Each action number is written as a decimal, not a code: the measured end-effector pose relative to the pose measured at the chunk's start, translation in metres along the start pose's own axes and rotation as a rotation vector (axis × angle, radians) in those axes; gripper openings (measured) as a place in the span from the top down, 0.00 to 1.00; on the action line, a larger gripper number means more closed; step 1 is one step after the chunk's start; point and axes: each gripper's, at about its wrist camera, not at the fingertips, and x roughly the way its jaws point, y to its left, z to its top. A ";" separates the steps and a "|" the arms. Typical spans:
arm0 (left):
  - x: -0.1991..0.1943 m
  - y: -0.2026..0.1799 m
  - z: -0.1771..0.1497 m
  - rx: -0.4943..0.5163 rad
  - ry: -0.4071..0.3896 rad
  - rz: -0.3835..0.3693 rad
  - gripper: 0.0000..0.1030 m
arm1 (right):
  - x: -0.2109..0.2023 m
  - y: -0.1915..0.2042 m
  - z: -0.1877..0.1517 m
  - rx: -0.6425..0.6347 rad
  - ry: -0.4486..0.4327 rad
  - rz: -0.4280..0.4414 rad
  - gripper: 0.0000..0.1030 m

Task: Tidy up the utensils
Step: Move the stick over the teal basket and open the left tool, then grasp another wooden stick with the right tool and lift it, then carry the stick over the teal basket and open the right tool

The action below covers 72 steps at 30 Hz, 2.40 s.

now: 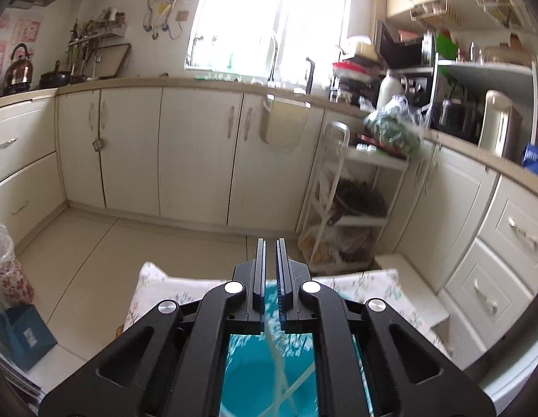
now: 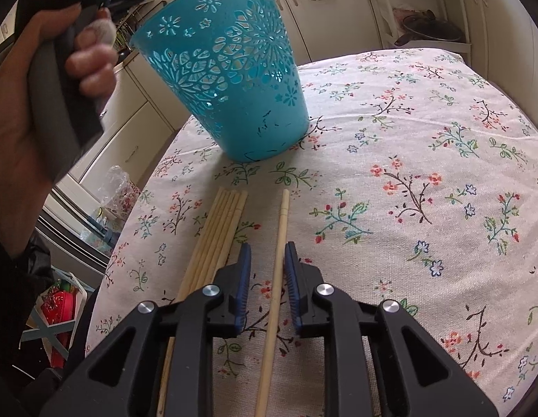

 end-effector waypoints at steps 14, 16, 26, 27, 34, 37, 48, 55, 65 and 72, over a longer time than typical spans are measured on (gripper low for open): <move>-0.103 0.070 -0.092 -0.110 0.165 0.096 0.34 | -0.002 0.005 0.000 -0.044 0.018 -0.030 0.68; -0.108 0.081 -0.116 -0.148 0.224 0.096 0.34 | -0.001 0.007 0.001 -0.059 0.012 -0.056 0.72; -0.112 0.094 -0.162 -0.193 0.330 0.070 0.34 | 0.014 0.044 0.000 -0.327 0.032 -0.297 0.95; -0.113 0.096 -0.164 -0.199 0.332 0.069 0.34 | 0.011 0.041 0.000 -0.297 0.049 -0.258 0.95; -0.105 0.108 -0.171 -0.248 0.357 0.083 0.31 | -0.053 0.019 0.014 -0.007 -0.054 0.154 0.95; -0.098 0.111 -0.179 -0.275 0.380 0.073 0.31 | -0.087 0.029 0.037 0.019 -0.168 0.258 0.95; -0.086 0.104 -0.193 -0.261 0.408 0.055 0.31 | -0.100 0.066 0.189 0.056 -0.549 0.291 0.94; -0.083 0.100 -0.194 -0.242 0.399 0.047 0.28 | -0.035 0.063 0.235 0.100 -0.546 0.171 0.94; -0.082 0.100 -0.195 -0.238 0.400 0.033 0.24 | -0.003 0.072 0.227 -0.010 -0.364 0.038 0.93; -0.084 0.101 -0.195 -0.247 0.406 0.038 0.24 | -0.027 0.075 0.204 -0.066 -0.335 0.078 0.81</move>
